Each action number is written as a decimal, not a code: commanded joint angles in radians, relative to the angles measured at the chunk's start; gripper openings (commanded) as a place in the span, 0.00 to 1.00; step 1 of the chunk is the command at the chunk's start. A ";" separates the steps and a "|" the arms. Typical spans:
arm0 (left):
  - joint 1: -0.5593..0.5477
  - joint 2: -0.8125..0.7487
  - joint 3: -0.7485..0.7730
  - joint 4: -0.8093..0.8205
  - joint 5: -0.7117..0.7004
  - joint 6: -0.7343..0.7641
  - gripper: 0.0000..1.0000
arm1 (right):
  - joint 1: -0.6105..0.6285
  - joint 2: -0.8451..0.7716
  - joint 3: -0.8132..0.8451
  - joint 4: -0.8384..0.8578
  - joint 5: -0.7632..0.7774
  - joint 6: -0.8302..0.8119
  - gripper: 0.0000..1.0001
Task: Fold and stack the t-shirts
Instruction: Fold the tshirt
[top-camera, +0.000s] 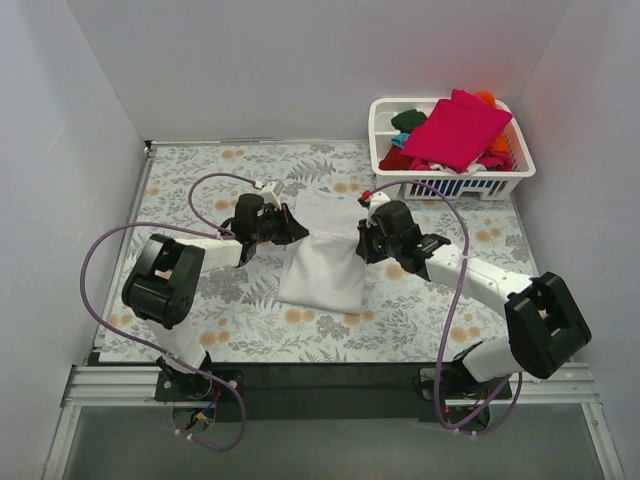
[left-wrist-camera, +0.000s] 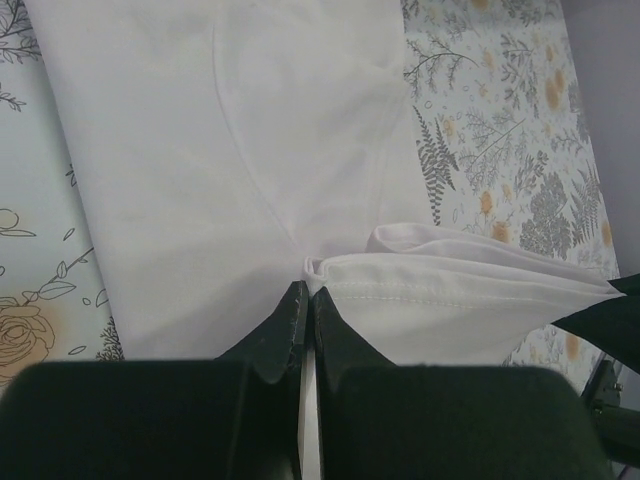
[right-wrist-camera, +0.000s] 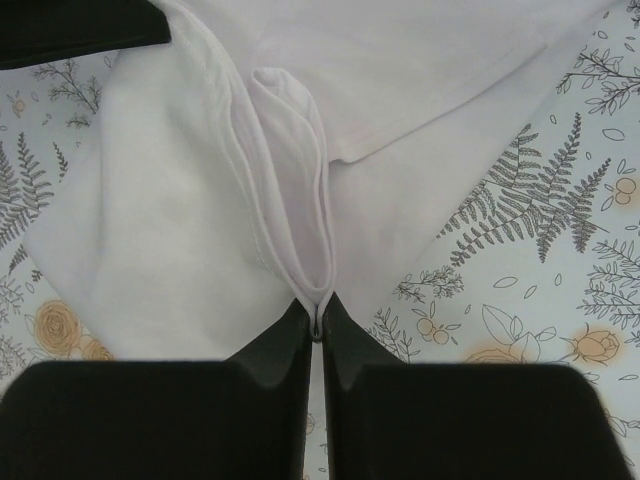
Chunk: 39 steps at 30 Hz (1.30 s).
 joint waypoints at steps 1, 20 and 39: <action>0.007 0.010 0.043 0.000 0.005 0.029 0.00 | -0.003 0.027 0.011 0.008 0.036 0.000 0.01; 0.007 -0.029 0.041 -0.055 -0.106 0.046 0.00 | -0.015 0.202 0.099 0.008 0.070 -0.017 0.01; 0.007 -0.020 0.041 -0.055 -0.153 0.058 0.00 | -0.039 0.262 0.160 0.008 0.084 -0.043 0.01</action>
